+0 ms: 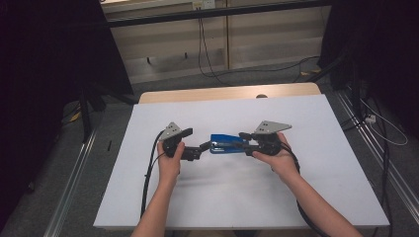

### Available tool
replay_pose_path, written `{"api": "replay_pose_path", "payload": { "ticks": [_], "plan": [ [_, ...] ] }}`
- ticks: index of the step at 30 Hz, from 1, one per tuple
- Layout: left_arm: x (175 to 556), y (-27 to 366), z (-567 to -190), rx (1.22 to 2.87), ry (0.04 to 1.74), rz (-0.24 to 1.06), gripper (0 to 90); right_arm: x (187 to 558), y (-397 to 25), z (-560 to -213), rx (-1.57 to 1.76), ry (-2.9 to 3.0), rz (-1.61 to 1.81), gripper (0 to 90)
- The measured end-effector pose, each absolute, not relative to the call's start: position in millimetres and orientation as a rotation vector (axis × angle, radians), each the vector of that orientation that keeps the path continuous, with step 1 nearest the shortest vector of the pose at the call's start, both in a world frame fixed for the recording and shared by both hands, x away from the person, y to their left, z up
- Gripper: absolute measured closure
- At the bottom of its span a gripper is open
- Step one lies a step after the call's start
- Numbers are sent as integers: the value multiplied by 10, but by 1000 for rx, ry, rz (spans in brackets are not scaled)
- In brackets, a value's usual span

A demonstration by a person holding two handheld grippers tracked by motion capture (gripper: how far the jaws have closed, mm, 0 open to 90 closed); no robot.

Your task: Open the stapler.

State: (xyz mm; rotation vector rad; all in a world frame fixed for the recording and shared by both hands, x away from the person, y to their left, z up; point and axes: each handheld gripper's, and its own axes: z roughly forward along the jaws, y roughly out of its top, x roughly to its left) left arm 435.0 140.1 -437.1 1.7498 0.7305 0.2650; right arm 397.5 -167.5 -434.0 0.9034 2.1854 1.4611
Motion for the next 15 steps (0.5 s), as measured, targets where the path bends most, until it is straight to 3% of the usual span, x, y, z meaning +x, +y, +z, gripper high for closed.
{"api": "replay_pose_path", "payload": {
  "ticks": [4,13,15],
  "plan": [
    [4367,1430,-4365,1745,740,281,29,4001,-1608,-4374,918,2220,1447,615],
    [4377,1471,-4373,1780,754,298,29,4091,-1435,-4373,817,2394,1449,900],
    [4375,1471,-4376,1789,750,294,29,4112,-1403,-4379,795,2404,1454,900]
  ]
}}
